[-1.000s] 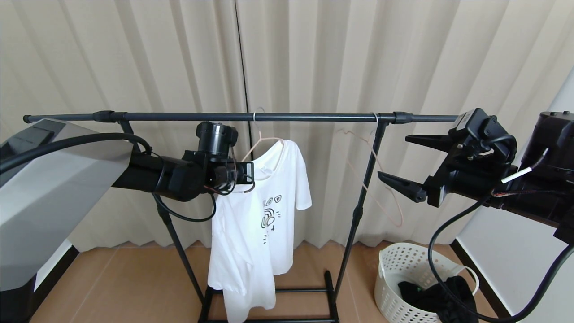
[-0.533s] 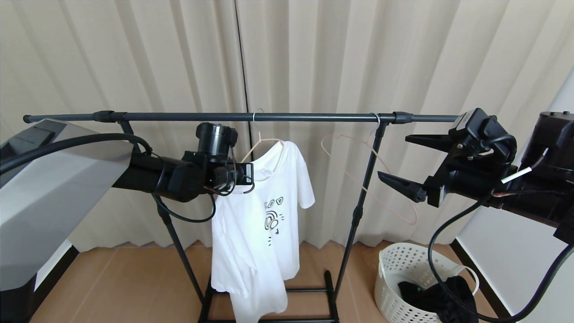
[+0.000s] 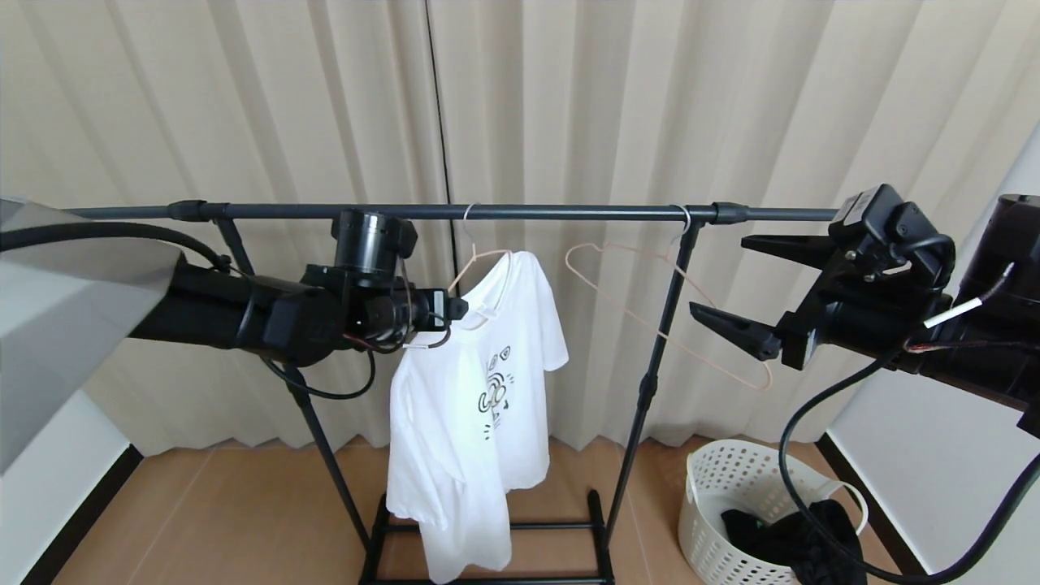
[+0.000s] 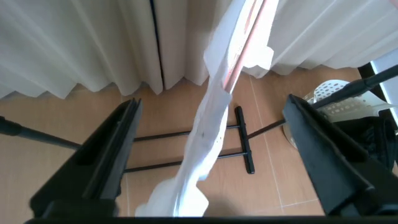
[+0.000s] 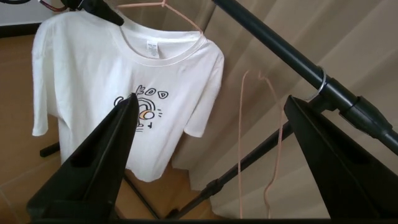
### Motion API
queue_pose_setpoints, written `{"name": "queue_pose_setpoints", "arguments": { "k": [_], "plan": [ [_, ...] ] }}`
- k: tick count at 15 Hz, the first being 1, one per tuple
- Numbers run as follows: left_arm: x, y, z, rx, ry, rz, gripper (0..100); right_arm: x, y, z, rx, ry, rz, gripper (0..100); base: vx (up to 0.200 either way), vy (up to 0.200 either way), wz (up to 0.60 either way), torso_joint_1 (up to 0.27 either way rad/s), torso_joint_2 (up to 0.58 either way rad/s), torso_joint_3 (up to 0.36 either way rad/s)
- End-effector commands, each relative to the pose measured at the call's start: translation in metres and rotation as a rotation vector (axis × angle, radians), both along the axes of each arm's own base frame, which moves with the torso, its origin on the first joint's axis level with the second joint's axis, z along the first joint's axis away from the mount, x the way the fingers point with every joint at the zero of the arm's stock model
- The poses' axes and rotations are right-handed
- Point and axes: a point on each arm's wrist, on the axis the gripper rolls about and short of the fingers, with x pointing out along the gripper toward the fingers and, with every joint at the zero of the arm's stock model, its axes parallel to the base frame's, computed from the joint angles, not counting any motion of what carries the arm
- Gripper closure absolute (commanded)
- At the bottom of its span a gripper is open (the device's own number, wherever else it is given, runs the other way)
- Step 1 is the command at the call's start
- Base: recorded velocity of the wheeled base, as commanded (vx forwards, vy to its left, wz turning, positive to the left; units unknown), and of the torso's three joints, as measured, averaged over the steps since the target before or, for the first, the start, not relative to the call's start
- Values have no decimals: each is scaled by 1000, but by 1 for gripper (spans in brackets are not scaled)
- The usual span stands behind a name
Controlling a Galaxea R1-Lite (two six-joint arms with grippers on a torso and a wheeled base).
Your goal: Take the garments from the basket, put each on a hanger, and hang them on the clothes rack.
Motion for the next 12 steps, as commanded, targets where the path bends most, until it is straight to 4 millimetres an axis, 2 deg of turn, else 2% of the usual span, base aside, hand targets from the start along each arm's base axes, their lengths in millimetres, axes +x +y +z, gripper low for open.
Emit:
{"name": "queue_pose_setpoints", "arguments": {
  "k": [1,3,4,5,6,9,10,12],
  "plan": [
    [-80,31,57,-35,-83,-7,0,-41,-14,35,104,-74,-26,0,0,0,0,0,0,0],
    [-151,60,75,-47,-136,-11,0,-68,-37,61,203,-79,-109,0,0,0,0,0,0,0],
    [-191,76,75,-48,-161,-18,0,-92,-50,68,221,-54,-164,0,0,0,0,0,0,0],
    [-191,76,75,-48,-161,-18,0,-92,-50,68,221,-54,-164,0,0,0,0,0,0,0],
    [-249,99,57,-48,-183,-27,0,-142,-57,63,213,40,-194,0,0,0,0,0,0,0],
    [-311,124,22,-61,-219,-30,0,-188,-64,35,183,130,-344,0,0,0,0,0,0,0],
    [-330,131,11,-63,-228,-32,0,-202,-66,20,174,142,-386,0,0,0,0,0,0,0],
    [-365,145,-10,-63,-240,-41,0,-227,-70,-22,159,171,-433,0,0,0,0,0,0,0]
  ]
}}
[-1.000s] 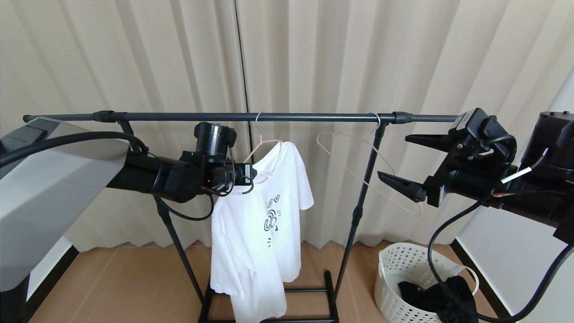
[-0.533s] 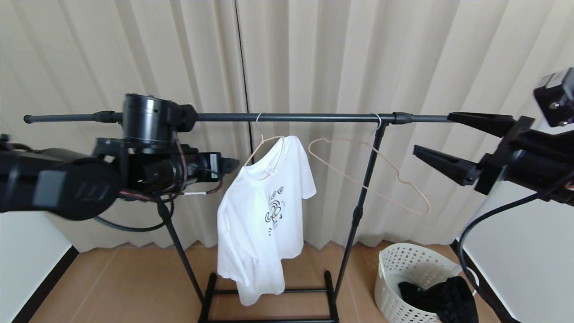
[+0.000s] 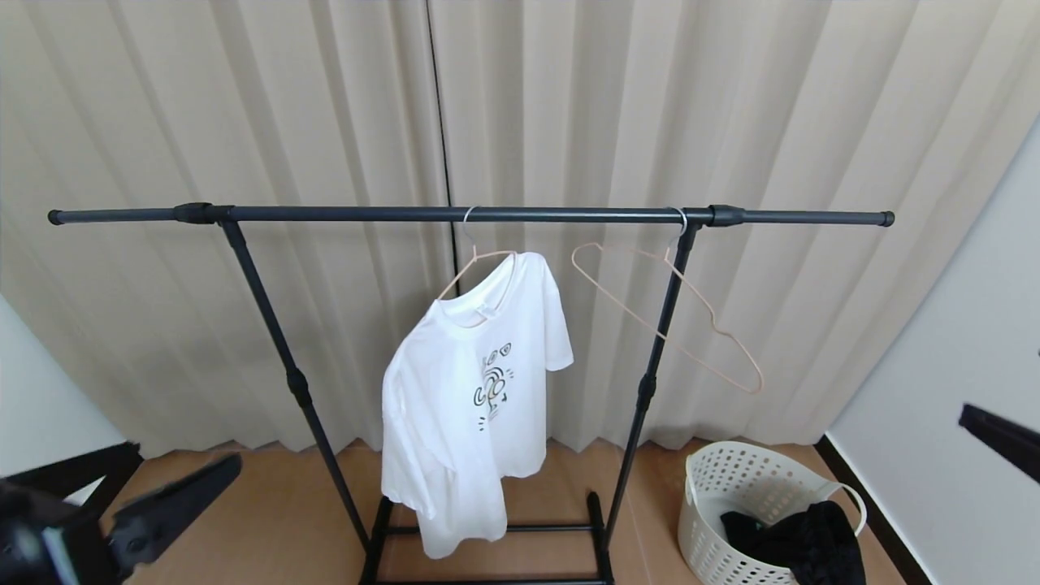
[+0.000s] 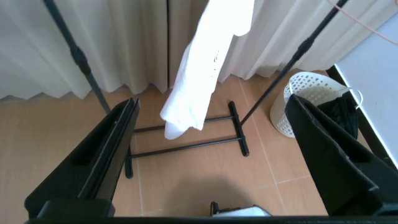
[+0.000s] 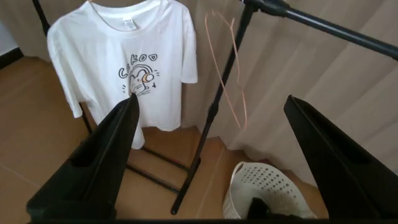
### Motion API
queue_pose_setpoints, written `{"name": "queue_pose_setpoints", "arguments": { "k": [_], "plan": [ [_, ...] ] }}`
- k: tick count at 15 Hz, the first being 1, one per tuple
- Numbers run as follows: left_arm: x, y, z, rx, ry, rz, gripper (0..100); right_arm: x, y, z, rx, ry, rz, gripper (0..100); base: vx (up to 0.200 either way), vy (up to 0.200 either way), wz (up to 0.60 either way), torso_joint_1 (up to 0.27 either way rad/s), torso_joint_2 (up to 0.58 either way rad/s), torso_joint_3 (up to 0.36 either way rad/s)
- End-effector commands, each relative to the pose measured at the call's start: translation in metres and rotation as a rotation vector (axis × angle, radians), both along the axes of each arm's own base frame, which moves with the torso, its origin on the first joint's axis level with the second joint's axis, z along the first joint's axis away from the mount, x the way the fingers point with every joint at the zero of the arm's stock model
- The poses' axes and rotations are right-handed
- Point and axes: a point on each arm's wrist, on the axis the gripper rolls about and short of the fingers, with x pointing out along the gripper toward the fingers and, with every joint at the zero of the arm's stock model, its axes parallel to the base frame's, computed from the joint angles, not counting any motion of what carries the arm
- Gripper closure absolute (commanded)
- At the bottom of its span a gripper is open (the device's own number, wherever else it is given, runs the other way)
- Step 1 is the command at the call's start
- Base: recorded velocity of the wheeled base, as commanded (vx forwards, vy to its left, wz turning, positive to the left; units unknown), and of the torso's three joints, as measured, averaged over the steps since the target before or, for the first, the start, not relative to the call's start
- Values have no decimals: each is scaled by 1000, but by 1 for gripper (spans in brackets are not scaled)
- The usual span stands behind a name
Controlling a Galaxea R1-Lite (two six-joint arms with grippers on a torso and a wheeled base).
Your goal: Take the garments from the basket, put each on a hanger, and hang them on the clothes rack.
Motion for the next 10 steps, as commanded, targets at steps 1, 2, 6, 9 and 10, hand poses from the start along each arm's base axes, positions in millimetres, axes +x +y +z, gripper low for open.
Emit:
{"name": "queue_pose_setpoints", "arguments": {
  "k": [1,2,6,9,10],
  "plan": [
    [-76,30,-42,-40,-105,-17,0,-53,-7,-53,-7,-35,-59,0,0,0,0,0,0,0],
    [-85,33,-49,-44,-107,-27,0,-60,-8,-66,-6,-35,-60,0,0,0,0,0,0,0],
    [-116,45,-88,-39,-120,-48,0,-84,-10,-123,-6,-64,-123,0,0,0,0,0,0,0],
    [-120,47,-93,-47,-150,-48,0,-93,-11,-144,2,-97,-136,0,0,0,0,0,0,0],
    [-120,47,-92,-46,-148,-45,0,-93,-11,-144,4,-99,-140,0,0,0,0,0,0,0]
  ]
}}
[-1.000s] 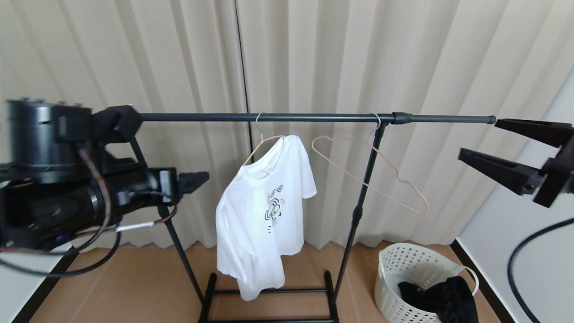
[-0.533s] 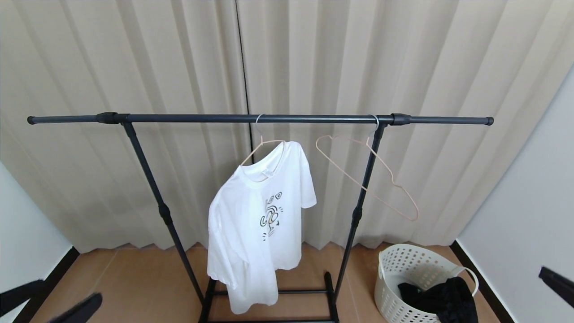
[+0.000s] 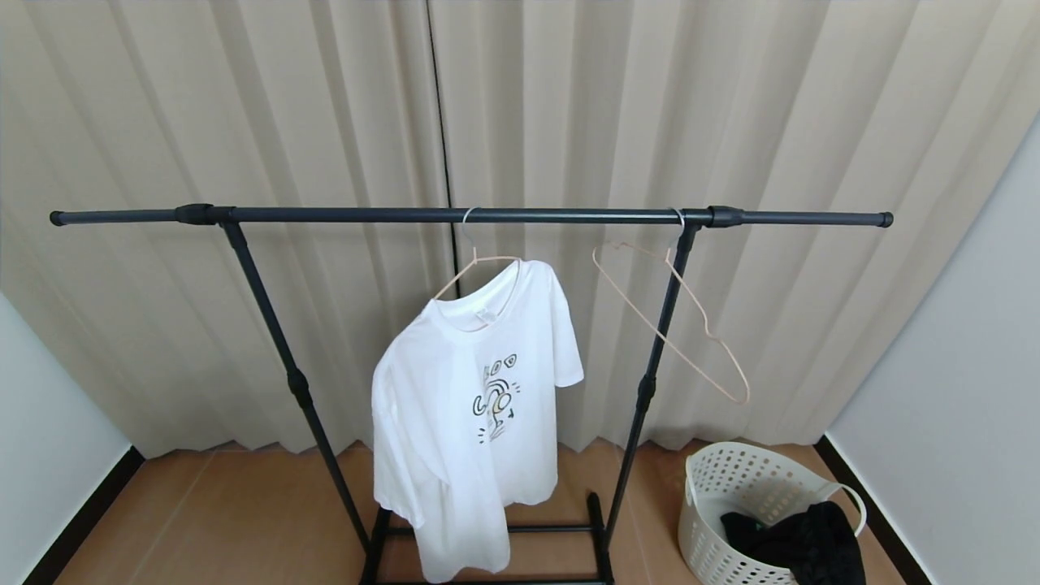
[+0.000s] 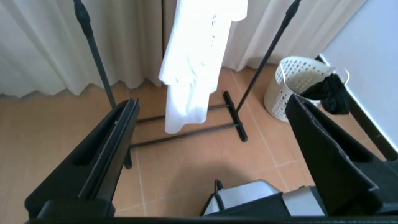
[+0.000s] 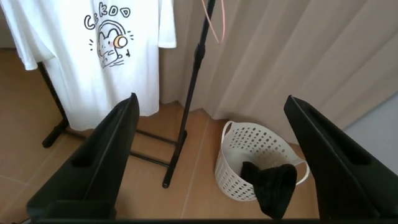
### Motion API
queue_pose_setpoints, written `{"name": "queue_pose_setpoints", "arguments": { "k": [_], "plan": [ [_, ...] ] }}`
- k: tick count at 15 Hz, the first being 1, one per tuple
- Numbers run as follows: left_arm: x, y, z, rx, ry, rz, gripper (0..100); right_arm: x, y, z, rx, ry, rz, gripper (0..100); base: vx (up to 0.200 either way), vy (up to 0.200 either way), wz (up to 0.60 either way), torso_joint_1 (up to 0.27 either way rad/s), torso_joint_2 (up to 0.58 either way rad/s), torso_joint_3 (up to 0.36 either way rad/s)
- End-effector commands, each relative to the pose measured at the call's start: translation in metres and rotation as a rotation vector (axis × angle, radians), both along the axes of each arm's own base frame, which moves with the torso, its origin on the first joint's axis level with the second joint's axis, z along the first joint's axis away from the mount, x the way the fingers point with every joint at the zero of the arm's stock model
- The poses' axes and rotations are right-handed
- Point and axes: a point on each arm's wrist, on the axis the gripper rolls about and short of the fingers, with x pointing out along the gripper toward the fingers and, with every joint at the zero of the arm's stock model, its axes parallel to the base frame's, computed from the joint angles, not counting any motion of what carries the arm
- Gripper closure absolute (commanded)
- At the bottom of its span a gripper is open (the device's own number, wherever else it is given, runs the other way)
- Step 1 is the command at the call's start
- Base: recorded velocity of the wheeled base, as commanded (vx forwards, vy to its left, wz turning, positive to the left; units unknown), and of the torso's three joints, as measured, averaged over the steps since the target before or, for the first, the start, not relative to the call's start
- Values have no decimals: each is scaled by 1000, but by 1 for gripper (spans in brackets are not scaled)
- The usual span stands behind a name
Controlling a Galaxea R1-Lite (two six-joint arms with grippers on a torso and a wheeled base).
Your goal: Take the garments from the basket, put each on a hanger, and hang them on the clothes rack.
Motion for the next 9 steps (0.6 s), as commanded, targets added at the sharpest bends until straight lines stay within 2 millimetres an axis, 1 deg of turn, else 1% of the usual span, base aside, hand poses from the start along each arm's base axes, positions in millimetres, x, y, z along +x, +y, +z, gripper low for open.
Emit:
{"name": "queue_pose_setpoints", "arguments": {
  "k": [1,2,4,6,7,9],
  "plan": [
    [-2,0,-4,0,-25,74,0,-8,0,-8,31,-64,-17,0,0,0,0,0,0,0],
    [-2,-1,-4,8,-23,148,0,-8,0,-8,47,-61,-20,0,0,0,0,0,0,0],
    [-2,0,-5,10,-26,218,0,-9,0,-8,53,-71,-26,0,0,0,0,0,0,0],
    [0,1,-5,49,-34,265,0,-10,0,-9,51,-81,-72,0,0,0,0,0,0,0],
    [2,1,-5,68,-24,292,0,-10,0,-8,51,-79,-78,0,0,0,0,0,0,0],
    [14,-5,-7,86,4,407,0,-10,0,-9,51,-83,-81,0,0,0,0,0,0,0]
  ]
}}
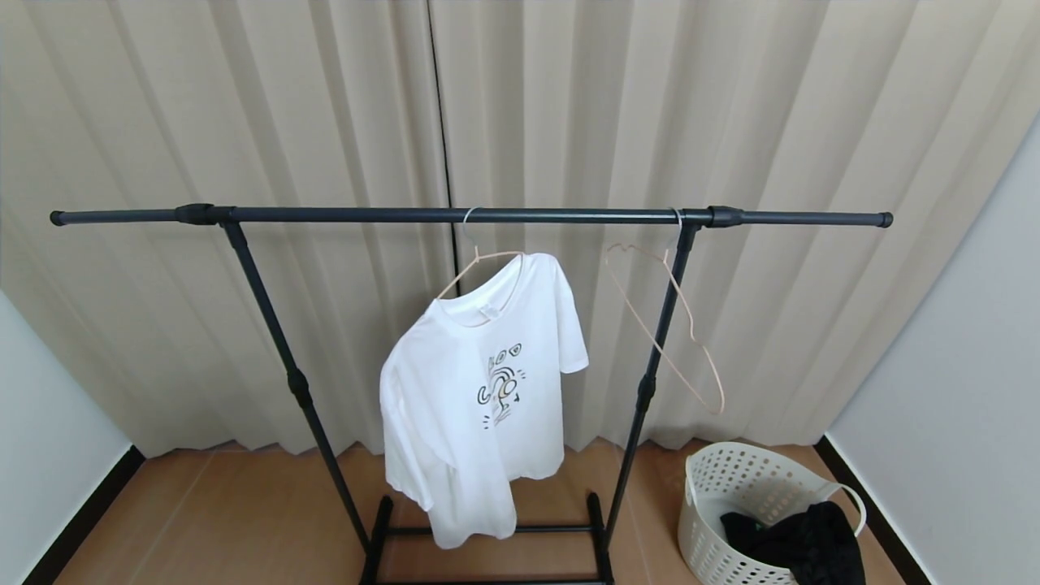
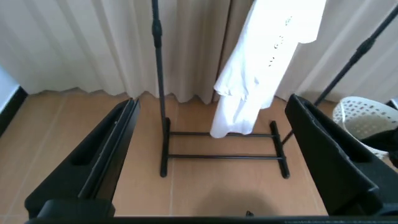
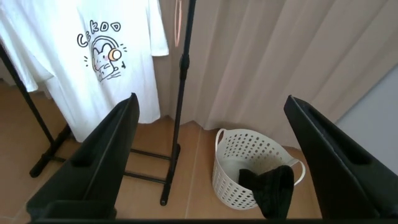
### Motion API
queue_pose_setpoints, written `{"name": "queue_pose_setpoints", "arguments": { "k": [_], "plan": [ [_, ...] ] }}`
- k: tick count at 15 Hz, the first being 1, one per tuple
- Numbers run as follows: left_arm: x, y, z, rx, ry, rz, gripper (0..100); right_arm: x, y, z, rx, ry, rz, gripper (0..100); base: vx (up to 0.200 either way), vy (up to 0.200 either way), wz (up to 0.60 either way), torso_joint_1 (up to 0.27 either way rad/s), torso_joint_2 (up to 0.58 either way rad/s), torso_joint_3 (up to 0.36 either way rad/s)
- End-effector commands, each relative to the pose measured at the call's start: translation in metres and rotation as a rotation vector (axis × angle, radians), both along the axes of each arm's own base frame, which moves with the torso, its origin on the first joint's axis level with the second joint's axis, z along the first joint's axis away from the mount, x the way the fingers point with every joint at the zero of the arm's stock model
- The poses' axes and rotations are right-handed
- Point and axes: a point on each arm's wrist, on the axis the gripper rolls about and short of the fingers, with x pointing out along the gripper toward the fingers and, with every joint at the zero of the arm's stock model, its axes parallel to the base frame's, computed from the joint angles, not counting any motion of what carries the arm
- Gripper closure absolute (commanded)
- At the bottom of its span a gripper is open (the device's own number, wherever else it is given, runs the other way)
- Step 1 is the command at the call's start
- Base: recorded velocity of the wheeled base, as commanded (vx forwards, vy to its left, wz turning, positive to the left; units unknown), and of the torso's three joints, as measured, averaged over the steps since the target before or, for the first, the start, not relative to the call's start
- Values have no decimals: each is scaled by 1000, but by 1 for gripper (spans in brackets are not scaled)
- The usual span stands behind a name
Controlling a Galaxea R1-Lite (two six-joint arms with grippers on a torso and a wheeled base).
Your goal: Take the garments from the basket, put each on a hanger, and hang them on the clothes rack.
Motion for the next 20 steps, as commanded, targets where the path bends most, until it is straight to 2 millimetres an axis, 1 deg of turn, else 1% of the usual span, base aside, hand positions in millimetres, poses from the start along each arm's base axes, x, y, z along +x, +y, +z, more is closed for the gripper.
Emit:
{"name": "queue_pose_setpoints", "arguments": {
  "k": [1,2,3,4,6,10,12,13,14,17,20],
  "plan": [
    [15,-6,-9,25,70,102,0,0,0,0,0,-1,-5,0,0,0,0,0,0,0],
    [19,-7,-10,21,42,121,0,0,0,0,1,0,-10,0,0,0,0,0,0,0],
    [20,-8,-11,13,25,145,0,0,0,0,0,-1,-11,0,0,0,0,0,0,0],
    [15,-9,-12,1,-31,126,0,0,0,0,1,0,-10,0,0,0,0,0,0,0],
    [6,-13,-16,29,-146,-27,0,0,0,0,1,-5,-10,0,0,0,0,0,0,0],
    [5,-13,-16,36,-152,-41,0,-3,-1,-1,16,-45,-38,0,0,0,0,0,0,0],
    [5,-15,-16,33,-153,-95,0,-4,-2,-2,47,-51,-109,0,0,0,0,0,0,0],
    [5,-15,-16,35,-150,-95,0,-4,-4,-2,64,-51,-171,0,0,0,0,0,0,0],
    [5,-15,-16,35,-150,-95,0,-4,-4,-2,67,-52,-190,0,0,0,0,0,0,0],
    [5,-16,-15,46,-156,-159,0,-4,-4,-2,68,-53,-188,0,0,0,0,0,0,0],
    [5,-16,-15,39,-156,-170,0,-4,-2,-1,71,-47,-103,0,0,0,0,0,0,0]
  ]
}}
